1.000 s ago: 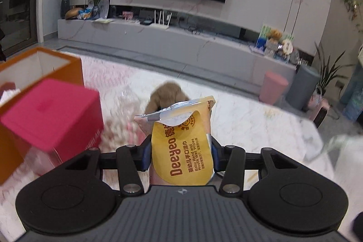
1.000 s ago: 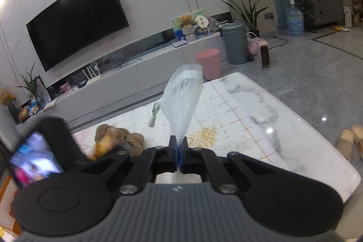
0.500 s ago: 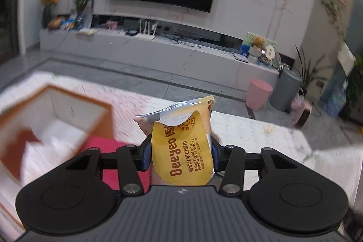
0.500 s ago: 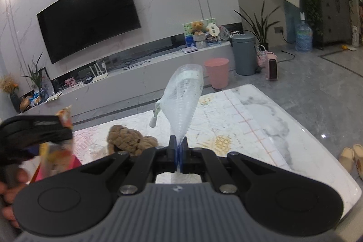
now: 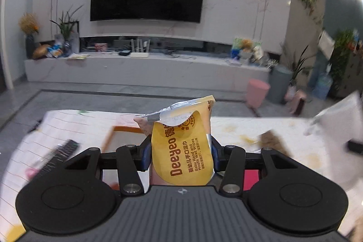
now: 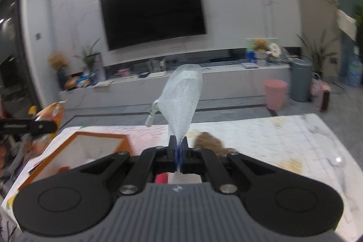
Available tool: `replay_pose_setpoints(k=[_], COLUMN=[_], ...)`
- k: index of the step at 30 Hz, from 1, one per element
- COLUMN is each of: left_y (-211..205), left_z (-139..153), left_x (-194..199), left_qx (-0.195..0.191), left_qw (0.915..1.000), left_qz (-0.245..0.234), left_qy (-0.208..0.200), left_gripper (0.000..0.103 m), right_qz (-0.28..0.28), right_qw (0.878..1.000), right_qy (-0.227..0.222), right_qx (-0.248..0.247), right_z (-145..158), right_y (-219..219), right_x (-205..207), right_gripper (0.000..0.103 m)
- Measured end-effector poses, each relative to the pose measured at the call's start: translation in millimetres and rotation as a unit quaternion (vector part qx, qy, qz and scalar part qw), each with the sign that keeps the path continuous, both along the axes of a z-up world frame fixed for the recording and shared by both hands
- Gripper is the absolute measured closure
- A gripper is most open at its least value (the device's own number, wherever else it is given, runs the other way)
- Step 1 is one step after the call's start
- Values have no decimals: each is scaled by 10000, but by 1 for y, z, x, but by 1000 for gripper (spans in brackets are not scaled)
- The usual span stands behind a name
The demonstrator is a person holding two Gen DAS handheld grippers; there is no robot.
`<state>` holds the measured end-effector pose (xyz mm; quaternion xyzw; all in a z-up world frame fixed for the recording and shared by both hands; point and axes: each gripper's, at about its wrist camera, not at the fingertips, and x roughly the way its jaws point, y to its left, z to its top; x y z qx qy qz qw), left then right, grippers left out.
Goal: Organize soft objects
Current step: 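Carry the packet into the shoebox and release it while the right gripper carries the clear bag over, then lower the clear plastic bag into the shoebox and open the right gripper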
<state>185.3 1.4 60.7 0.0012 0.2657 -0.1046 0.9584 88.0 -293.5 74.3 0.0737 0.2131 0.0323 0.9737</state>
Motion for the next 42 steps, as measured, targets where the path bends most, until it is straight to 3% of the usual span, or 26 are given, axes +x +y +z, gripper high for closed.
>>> replay_pose_setpoints(k=[5, 10, 18, 22, 24, 27, 30, 35, 37, 39, 42], left_y=[13, 8, 21, 20, 23, 28, 28, 35, 38, 37, 31], left_z=[-25, -56, -88, -93, -94, -92, -94, -104, -103, -99, -95], left_x=[39, 69, 89, 94, 97, 100, 104, 114, 113, 104, 93], left_qx=[548, 1135, 989, 1236, 1180, 990, 1035, 751, 576, 526, 749], left_qw=[9977, 9909, 9873, 9872, 9877, 9906, 9911, 9911, 9922, 9954, 9960], left_qz=[-188, -125, 350, 195, 126, 101, 83, 219, 151, -10, -91], left_qy=[350, 710, 1193, 988, 1019, 940, 829, 1077, 1095, 805, 478], left_gripper=[48, 48, 48, 48, 48, 47, 47, 44, 33, 8, 8], right_qz=[182, 809, 1061, 1149, 1341, 1474, 1425, 1285, 1274, 1334, 1394], right_qw=[9992, 9952, 9917, 9926, 9907, 9880, 9877, 9853, 9834, 9796, 9749], right_qy=[-153, -80, 364, 258, 121, 108, 276, 542, 726, 790, 776], right_qx=[-312, -541, -627, -312, -211, -448, -581, -986, -1069, -1281, -1553], right_z=[4, -9, -18, -7, 0, 5, 3, -7, -12, -15, -15], right_y=[49, 96, 136, 135, 140, 156, 171, 192, 198, 207, 216], right_x=[-1, 4, 30, 45, 56, 78, 99, 125, 135, 141, 149], right_gripper=[103, 103, 103, 103, 103, 103, 103, 103, 103, 103, 103])
